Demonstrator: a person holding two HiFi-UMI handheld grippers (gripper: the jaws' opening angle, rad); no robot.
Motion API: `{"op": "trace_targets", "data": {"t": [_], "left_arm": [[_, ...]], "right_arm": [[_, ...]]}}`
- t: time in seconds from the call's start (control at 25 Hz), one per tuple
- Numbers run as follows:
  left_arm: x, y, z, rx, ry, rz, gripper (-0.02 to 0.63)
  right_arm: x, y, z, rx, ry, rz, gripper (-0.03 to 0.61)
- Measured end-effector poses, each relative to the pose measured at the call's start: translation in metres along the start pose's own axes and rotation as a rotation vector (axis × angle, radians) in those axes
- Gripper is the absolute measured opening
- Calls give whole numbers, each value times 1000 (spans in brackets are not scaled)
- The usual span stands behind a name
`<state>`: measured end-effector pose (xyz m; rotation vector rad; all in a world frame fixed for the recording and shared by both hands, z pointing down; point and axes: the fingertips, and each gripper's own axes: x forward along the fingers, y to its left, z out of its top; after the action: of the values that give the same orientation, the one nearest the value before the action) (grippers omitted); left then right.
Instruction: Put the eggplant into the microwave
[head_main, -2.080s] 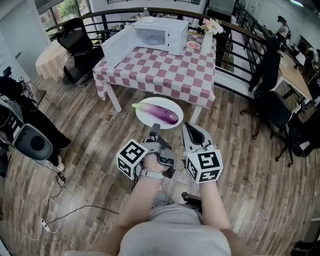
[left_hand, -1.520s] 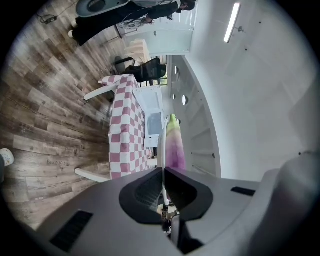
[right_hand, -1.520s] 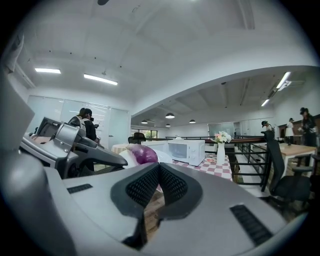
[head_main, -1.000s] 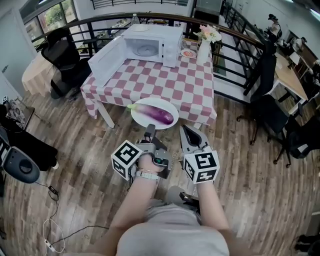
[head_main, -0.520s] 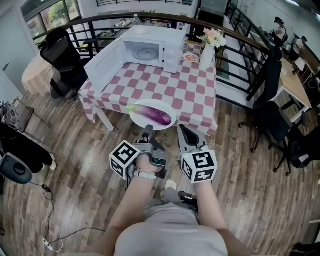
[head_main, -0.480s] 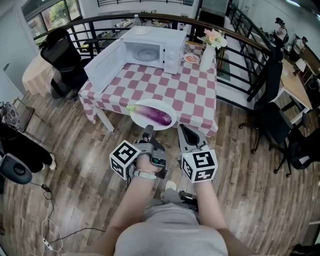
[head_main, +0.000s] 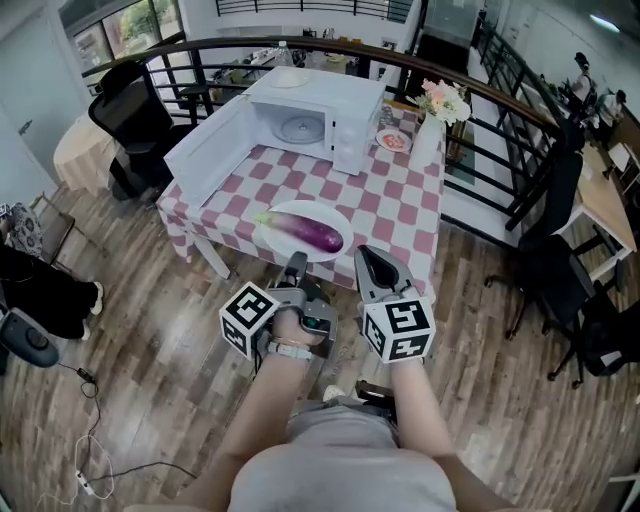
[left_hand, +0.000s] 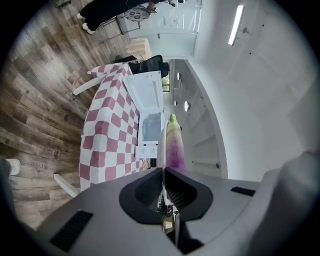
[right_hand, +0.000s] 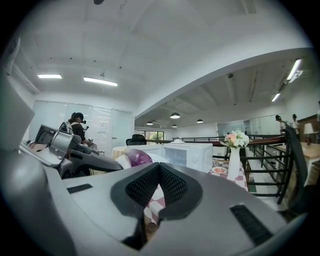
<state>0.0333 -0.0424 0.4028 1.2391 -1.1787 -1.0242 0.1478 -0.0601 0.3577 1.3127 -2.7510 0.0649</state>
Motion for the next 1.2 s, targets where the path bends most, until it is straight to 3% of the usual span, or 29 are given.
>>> {"op": "trace_targets", "data": {"t": [0.48,0.76,1.2], "left_arm": [[46,12,15,-36,-49,4,14],[69,17,43,-32,-54,10,15],[131,18,106,-23,17,15,15]], "right_arm": [[49,-18,-15,-15,36,63,23],[78,-24,-18,-8,42,41,23],[159,-21,-16,27,54,-23,23]]}}
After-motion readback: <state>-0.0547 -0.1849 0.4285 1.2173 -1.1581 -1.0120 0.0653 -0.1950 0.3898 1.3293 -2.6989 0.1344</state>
